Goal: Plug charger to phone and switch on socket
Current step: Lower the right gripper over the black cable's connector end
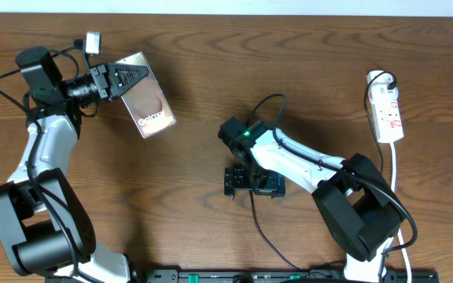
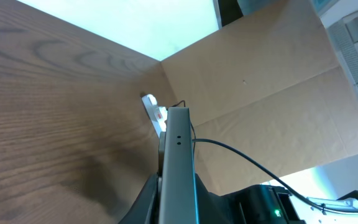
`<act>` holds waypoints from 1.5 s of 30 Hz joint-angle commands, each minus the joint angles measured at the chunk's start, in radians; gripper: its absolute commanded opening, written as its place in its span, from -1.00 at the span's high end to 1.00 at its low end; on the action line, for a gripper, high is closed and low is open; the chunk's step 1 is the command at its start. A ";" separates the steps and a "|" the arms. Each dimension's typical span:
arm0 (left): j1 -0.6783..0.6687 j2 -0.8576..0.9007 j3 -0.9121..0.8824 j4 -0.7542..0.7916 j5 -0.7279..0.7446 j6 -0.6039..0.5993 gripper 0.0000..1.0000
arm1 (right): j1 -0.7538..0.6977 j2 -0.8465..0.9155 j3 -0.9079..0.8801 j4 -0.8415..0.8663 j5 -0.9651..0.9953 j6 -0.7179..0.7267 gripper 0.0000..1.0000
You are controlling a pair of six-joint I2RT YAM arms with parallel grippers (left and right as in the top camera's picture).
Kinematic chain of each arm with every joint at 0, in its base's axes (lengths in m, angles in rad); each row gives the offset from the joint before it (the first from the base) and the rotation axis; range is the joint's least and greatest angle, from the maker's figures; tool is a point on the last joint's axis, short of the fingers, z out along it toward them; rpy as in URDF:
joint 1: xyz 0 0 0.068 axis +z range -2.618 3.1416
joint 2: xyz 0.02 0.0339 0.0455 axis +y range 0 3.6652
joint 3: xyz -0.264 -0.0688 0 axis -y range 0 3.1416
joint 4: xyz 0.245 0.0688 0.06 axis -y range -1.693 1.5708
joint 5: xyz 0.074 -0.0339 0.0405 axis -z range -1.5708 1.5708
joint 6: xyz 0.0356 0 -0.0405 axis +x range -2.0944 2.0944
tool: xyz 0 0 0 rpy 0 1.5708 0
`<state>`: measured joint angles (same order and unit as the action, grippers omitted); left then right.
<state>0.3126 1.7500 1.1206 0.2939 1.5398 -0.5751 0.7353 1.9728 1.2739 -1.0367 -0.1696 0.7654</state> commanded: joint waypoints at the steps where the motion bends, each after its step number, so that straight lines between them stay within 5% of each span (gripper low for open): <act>1: 0.002 -0.022 0.001 0.003 0.033 0.006 0.85 | -0.002 0.010 -0.005 -0.007 -0.010 -0.023 -0.98; 45: 0.002 -0.022 0.001 0.003 0.030 0.007 0.85 | -0.002 0.095 -0.004 0.011 0.050 -0.045 -0.89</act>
<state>0.3126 1.7500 1.1206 0.2943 1.5398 -0.5751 0.7349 2.0136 1.2808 -1.0515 -0.1757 0.7162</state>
